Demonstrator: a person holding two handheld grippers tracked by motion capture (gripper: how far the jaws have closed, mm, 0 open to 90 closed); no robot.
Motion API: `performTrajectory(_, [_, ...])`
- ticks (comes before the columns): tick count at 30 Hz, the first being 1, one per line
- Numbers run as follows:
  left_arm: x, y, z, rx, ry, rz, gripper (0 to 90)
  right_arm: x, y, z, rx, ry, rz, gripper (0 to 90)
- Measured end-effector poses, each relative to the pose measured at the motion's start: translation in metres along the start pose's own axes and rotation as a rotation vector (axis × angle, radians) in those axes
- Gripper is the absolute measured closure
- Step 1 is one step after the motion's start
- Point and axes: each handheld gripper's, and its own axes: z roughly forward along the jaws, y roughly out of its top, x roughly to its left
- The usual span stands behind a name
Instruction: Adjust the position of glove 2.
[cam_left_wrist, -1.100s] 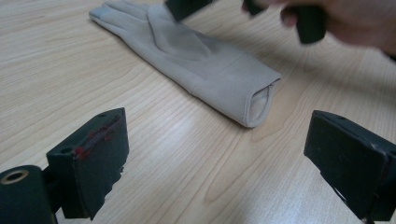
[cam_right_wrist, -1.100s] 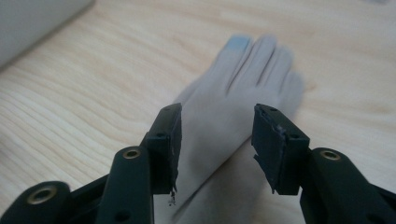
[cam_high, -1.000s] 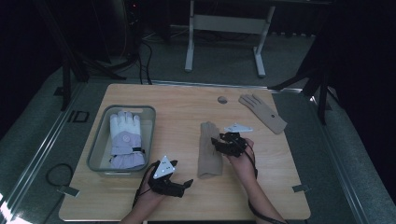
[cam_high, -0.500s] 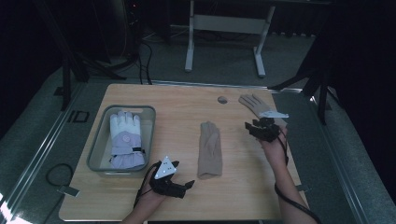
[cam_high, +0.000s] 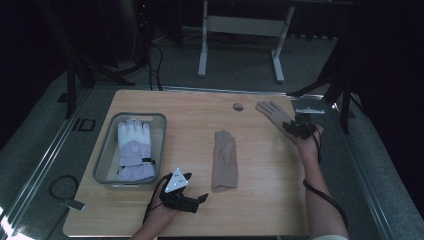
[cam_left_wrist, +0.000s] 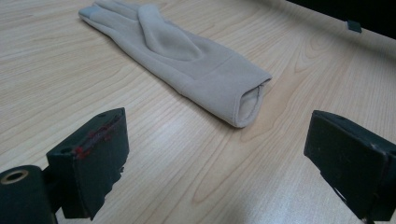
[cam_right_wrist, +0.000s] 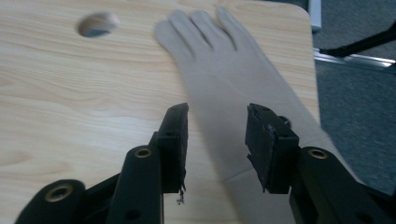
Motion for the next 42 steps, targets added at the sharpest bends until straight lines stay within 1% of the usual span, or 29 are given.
performTrajectory(1, [0.0, 0.0, 0.0, 0.0, 0.0, 0.0, 6.7, 0.0, 0.0, 0.0, 0.0, 0.0, 0.0, 57.9])
performTrajectory(2, [-0.001, -0.001, 0.0, 0.0, 0.0, -0.005, 6.7, -0.003, 0.001, 0.004, 0.007, -0.008, 0.004, 57.3])
performTrajectory(3, [-0.001, -0.001, -0.001, 0.0, -0.001, -0.006, 6.7, -0.008, 0.001, 0.009, 0.016, -0.002, 0.025, 56.0])
performTrajectory(5, [-0.001, -0.002, -0.002, 0.0, 0.0, -0.006, 6.7, -0.016, 0.002, 0.014, 0.023, -0.011, 0.048, 55.4])
performTrajectory(6, [-0.002, -0.003, -0.002, -0.002, -0.002, -0.009, 6.7, -0.019, 0.002, 0.017, 0.025, -0.005, 0.057, 54.3])
performTrajectory(8, [-0.002, -0.004, -0.003, -0.001, -0.001, -0.008, 6.7, -0.023, 0.003, 0.021, 0.037, -0.021, 0.048, 53.5])
performTrajectory(9, [-0.002, -0.004, -0.003, -0.002, 0.0, -0.01, 6.7, -0.025, 0.003, 0.024, 0.048, -0.021, 0.046, 52.0])
performTrajectory(10, [-0.002, -0.005, -0.003, 0.0, 0.001, -0.013, 6.7, -0.026, 0.003, 0.026, 0.049, -0.027, 0.035, 51.7])
performTrajectory(13, [-0.002, -0.005, -0.003, 0.007, 0.004, -0.008, 6.7, -0.027, 0.0, 0.032, 0.065, -0.028, 0.028, 49.5])
performTrajectory(14, [-0.003, -0.005, -0.003, 0.004, 0.004, -0.007, 6.7, -0.028, -0.002, 0.035, 0.083, -0.042, 0.016, 50.2])
performTrajectory(16, [-0.003, -0.005, -0.004, 0.002, 0.006, 0.001, 6.7, -0.028, -0.007, 0.04, 0.11, -0.035, 0.019, 50.7])
performTrajectory(19, [-0.003, -0.004, -0.004, -0.002, 0.005, -0.001, 6.7, -0.028, -0.01, 0.041, 0.093, -0.036, 0.012, 51.4])
performTrajectory(21, [-0.003, -0.004, -0.004, -0.003, 0.007, -0.001, 6.7, -0.025, -0.012, 0.041, 0.081, -0.052, 0.011, 59.6])
performTrajectory(22, [-0.004, -0.004, -0.005, -0.003, 0.006, 0.0, 6.7, -0.024, -0.012, 0.041, 0.079, -0.05, 0.027, 64.1])
performTrajectory(24, [-0.004, -0.004, -0.005, -0.005, 0.005, 0.003, 6.7, -0.021, -0.012, 0.041, 0.081, -0.063, 0.042, 77.1])
performTrajectory(25, [-0.004, -0.003, -0.005, -0.006, 0.005, 0.004, 6.7, -0.019, -0.011, 0.04, 0.092, -0.063, 0.059, 83.7])
performTrajectory(26, [-0.004, -0.003, -0.005, -0.007, 0.005, 0.005, 6.7, -0.018, -0.011, 0.039, 0.099, -0.072, 0.059, 86.3])
performTrajectory(28, [-0.004, -0.003, -0.006, -0.007, 0.006, 0.003, 6.7, -0.014, -0.007, 0.036, 0.115, -0.067, 0.08, 87.5])
performTrajectory(30, [-0.004, -0.003, -0.006, -0.01, 0.006, 0.002, 6.7, -0.011, -0.004, 0.031, 0.115, -0.057, 0.084, 87.9])
performTrajectory(31, [-0.004, -0.002, -0.006, -0.011, 0.007, 0.002, 6.7, -0.008, -0.003, 0.028, 0.106, -0.049, 0.088, 87.9])
performTrajectory(33, [-0.005, -0.001, -0.006, -0.012, 0.008, 0.006, 6.7, -0.003, 0.001, 0.019, 0.088, -0.034, 0.111, 88.2])
performTrajectory(34, [-0.005, -0.001, -0.006, -0.012, 0.008, 0.007, 6.7, 0.0, 0.002, 0.014, 0.082, -0.033, 0.106, 88.2])
performTrajectory(36, [-0.005, -0.001, -0.006, -0.015, 0.008, 0.007, 6.7, 0.005, 0.002, 0.005, 0.066, -0.02, 0.118, 88.2])
performTrajectory(37, [-0.005, 0.0, -0.006, -0.015, 0.009, 0.009, 6.7, 0.009, 0.002, -0.001, 0.062, -0.025, 0.099, 88.2])
performTrajectory(38, [-0.005, 0.0, -0.006, -0.015, 0.009, 0.009, 6.7, 0.013, 0.001, -0.006, 0.052, -0.027, 0.096, 88.2])
performTrajectory(40, [-0.005, 0.0, -0.007, -0.016, 0.009, 0.011, 6.7, 0.018, -0.002, -0.015, 0.042, -0.012, 0.1, 88.2])
performTrajectory(42, [-0.005, 0.001, -0.007, -0.018, 0.01, 0.013, 6.7, 0.026, -0.006, -0.024, 0.039, -0.015, 0.081, 88.2])
